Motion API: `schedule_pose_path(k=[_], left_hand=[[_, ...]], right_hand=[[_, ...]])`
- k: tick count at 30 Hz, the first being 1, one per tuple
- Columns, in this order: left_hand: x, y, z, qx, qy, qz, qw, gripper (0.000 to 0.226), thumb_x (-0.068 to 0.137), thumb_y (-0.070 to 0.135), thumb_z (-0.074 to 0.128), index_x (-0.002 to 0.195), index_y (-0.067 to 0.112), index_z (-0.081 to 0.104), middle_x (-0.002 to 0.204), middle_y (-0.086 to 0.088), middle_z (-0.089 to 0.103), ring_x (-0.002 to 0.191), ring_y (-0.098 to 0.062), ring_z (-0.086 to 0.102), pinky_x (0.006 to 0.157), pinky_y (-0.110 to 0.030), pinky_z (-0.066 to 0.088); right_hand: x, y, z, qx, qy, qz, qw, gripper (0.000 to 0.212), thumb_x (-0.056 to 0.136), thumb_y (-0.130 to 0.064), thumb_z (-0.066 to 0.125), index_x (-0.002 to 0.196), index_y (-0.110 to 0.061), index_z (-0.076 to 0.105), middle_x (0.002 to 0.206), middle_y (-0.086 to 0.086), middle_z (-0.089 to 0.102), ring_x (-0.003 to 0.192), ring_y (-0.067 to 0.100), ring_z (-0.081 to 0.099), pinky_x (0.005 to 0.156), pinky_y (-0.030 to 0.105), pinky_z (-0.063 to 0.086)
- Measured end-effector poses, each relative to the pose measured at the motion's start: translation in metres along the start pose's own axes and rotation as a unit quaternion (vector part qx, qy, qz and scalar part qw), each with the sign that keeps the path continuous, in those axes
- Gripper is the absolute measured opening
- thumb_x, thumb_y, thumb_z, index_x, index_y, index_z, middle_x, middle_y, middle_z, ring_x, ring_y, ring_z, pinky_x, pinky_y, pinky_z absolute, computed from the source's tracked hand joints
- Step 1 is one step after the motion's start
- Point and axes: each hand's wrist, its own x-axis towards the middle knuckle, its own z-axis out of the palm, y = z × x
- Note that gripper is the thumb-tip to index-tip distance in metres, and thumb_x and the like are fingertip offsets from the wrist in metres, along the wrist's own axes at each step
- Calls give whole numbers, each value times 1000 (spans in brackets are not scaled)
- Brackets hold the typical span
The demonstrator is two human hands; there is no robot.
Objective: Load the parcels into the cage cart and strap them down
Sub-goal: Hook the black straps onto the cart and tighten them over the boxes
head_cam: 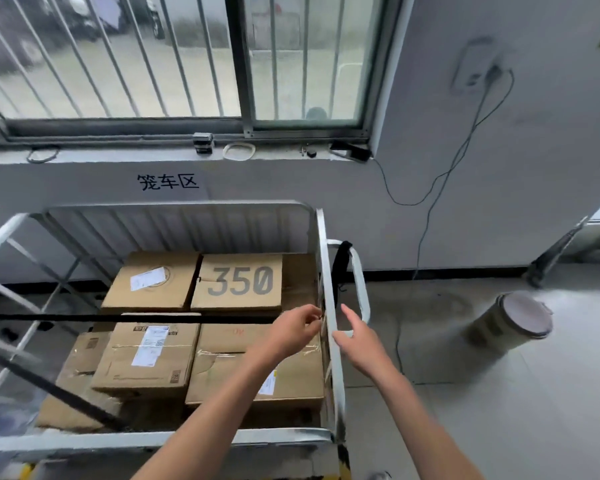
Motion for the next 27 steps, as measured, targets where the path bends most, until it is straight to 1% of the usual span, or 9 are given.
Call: schedule_pose_path(k=[2,3,5,7,10,14,22,25,27], left_hand=[[27,27,22,-15,18,-5,1000,34,97,33,57,128,22,63,119,4,70,109,-13,65,94,-33,52],[41,41,32,-25,26,-11,999,34,97,34,56,129,23,64,119,4,70,108,-11,65,93,-32,53],[64,61,48,-45,36,-25,998,35,98,33,56,130,22,64,120,5,70,107,-9,64,92,-30,53],[88,82,62,-59,51,-41,996,34,98,31,55,129,20,64,122,5,69,109,-10,64,90,-26,50],[116,101,81,-109,63,-74,989,31,100,26,55,129,18,63,123,3,68,110,-12,63,93,-27,50],[163,105,97,-154,93,-115,977,34,98,26,54,131,20,61,127,3,67,113,-12,62,99,-32,50],[285,83,87,-191,152,-196,950,42,94,20,55,136,14,56,132,-1,63,123,-19,58,104,-34,45],[336,71,75,-186,163,-218,944,32,92,18,55,123,17,61,118,3,66,117,-22,61,98,-35,48],[366,66,69,-159,161,-239,944,36,91,20,57,127,17,59,121,-3,67,117,-26,62,95,-36,49]], right_hand=[[16,19,-34,-2,-13,-8,1000,67,95,-26,52,156,-32,27,89,-21,44,70,-4,39,62,16,33],[23,25,-51,-6,-25,-18,1000,66,96,-27,51,157,-32,27,95,-20,47,74,-5,41,64,16,36],[35,32,-81,-22,-46,-37,998,63,98,-26,51,157,-30,27,134,-9,53,113,5,55,91,25,46],[51,38,-112,-32,-54,-52,997,62,99,-25,51,156,-28,29,157,-8,37,141,13,40,110,29,38],[71,47,-146,-41,-58,-69,995,60,100,-23,51,156,-27,30,158,-9,36,143,13,35,104,23,35],[112,55,-179,-53,-64,-73,994,62,98,-26,51,156,-27,30,161,-8,32,147,12,29,116,30,29],[217,53,-202,-98,-132,-88,982,61,99,-26,51,156,-26,30,161,-7,31,148,11,28,117,29,27],[260,45,-211,-102,-150,-82,980,61,99,-25,51,156,-26,29,162,-7,30,148,11,27,117,29,26],[283,40,-221,-99,-165,-71,979,61,100,-25,50,156,-26,29,161,-8,30,147,11,28,117,29,27]])
